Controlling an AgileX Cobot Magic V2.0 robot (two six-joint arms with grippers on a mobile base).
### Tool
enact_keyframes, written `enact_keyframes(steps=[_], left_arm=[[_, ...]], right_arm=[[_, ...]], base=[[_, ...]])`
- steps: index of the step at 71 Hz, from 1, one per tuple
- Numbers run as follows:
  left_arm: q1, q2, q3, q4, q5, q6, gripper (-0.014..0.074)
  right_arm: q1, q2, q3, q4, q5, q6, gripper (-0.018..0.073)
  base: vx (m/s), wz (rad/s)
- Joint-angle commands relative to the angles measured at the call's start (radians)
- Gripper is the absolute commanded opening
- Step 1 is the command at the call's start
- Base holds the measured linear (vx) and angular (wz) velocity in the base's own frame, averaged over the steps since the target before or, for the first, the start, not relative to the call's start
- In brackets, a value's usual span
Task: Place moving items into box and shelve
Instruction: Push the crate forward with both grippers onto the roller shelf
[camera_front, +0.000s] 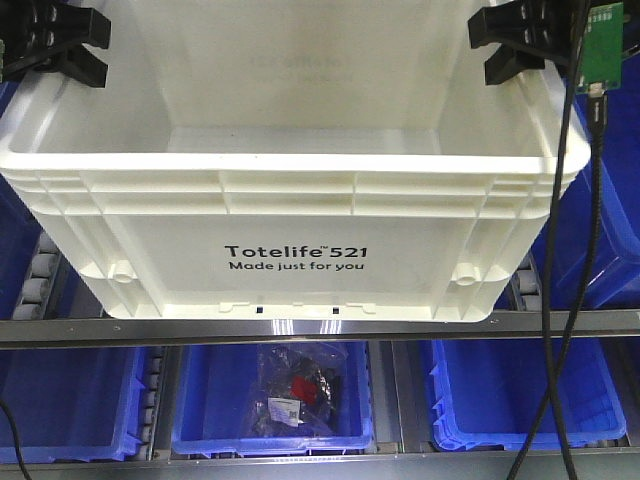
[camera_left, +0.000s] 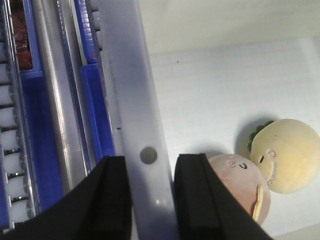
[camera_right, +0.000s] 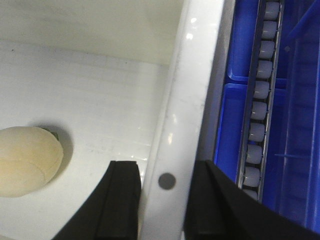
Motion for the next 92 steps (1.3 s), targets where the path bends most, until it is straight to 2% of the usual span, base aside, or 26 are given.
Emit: enact_keyframes(steps=[1, 15, 32, 49, 68, 92], left_arm=[[-0.009, -0.036, -0.024, -0.047, -0.135, 0.042, -0.0017], [-0.009, -0.039, 0.093, -0.034, -0.268, 0.042, -0.0017], [-0.009, -0.039, 0.177, 0.001, -0.404, 0.042, -0.0017], [-0.009, -0.039, 0.177, 0.094, -0.477, 0.042, -0.0017], [-0.009, -0.037, 0.177, 0.116, -0.543, 0.035, -0.0017], [-0.005, 0.045, 0.177, 0.138, -0.57, 0.031, -0.0017]], right_arm=[[0.002, -0.036, 0.005, 0.056, -0.182, -0.046, -0.0012], [0.002, -0.036, 0.106, 0.093, -0.322, -0.087, -0.0012], [0.002, -0.034, 0.121, 0.092, -0.432, -0.107, -0.0012], [0.002, -0.031, 0.121, 0.093, -0.503, -0.108, -0.0012], [0.002, 0.035, 0.121, 0.121, -0.548, -0.124, -0.0012], [0.002, 0.105, 0.121, 0.118, -0.561, -0.156, -0.0012]], base=[[0.0, 0.0], [0.0, 0.0], [0.0, 0.0], [0.0, 0.0], [0.0, 0.0], [0.0, 0.0]])
